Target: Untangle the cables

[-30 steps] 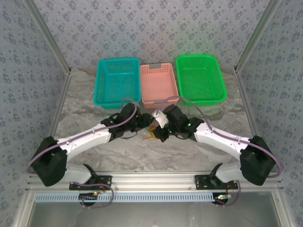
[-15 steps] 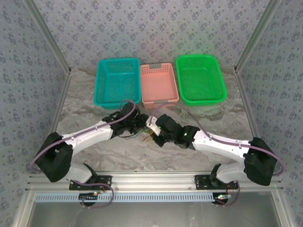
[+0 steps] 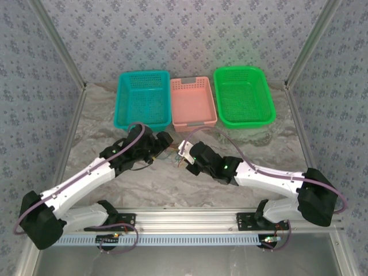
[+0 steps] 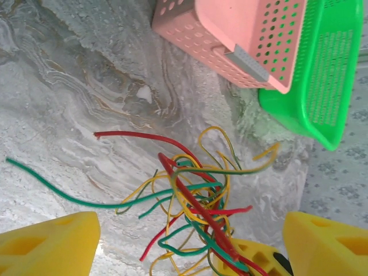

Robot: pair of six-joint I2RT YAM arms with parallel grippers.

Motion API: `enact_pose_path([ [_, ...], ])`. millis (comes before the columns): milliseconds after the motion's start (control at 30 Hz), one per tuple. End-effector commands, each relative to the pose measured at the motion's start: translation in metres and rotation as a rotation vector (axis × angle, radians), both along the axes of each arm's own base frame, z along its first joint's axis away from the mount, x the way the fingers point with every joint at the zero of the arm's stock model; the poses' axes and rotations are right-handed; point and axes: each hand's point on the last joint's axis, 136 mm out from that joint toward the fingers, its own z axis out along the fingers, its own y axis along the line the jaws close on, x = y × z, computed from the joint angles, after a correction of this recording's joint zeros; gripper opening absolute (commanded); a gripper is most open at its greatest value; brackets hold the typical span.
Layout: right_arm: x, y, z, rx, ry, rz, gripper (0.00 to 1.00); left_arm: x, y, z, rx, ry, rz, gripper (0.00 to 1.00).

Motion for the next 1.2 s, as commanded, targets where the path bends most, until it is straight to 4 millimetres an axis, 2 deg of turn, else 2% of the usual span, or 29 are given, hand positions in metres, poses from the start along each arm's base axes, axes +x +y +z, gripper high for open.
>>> enact_pose_path([
  [0,0.0,0.007,0.012,0.072,-0.013,0.015,0.0,-0.013,-0.006,-0.031,-0.039,0.144,0.002,0.86],
  [133,-0.001,0.012,0.012,0.084,-0.002,0.025,0.0,-0.006,-0.026,-0.039,-0.117,0.189,-0.007,0.89],
  [267,-0.006,0.016,0.013,0.09,0.004,0.044,0.0,0.002,-0.034,-0.051,-0.126,0.213,0.015,0.89],
  [367,-0.013,0.019,0.016,0.11,0.013,0.075,0.0,0.011,-0.033,-0.067,-0.108,0.237,0.042,0.81],
  [467,-0.019,0.019,0.021,0.138,0.017,0.098,0.0,0.023,-0.024,-0.08,-0.096,0.235,0.098,0.57],
  [533,-0.023,0.016,0.024,0.159,0.022,0.112,0.0,0.031,-0.017,-0.084,-0.107,0.219,0.131,0.3],
  [567,-0.024,0.014,0.026,0.17,0.026,0.118,0.0,0.035,-0.014,-0.086,-0.109,0.214,0.139,0.12],
  [600,-0.026,0.011,0.028,0.177,0.027,0.124,0.0,0.037,-0.009,-0.088,-0.105,0.219,0.153,0.0],
  [867,-0.022,-0.024,0.052,0.419,0.123,0.078,0.0,0.033,0.03,-0.087,-0.079,0.192,0.225,0.0],
  [1033,-0.001,-0.051,0.066,0.624,0.204,-0.024,0.0,0.025,0.038,-0.086,-0.062,0.188,0.223,0.0],
  [1167,0.02,-0.062,0.065,0.723,0.321,-0.125,0.0,0.021,0.037,-0.087,-0.077,0.192,0.215,0.0],
])
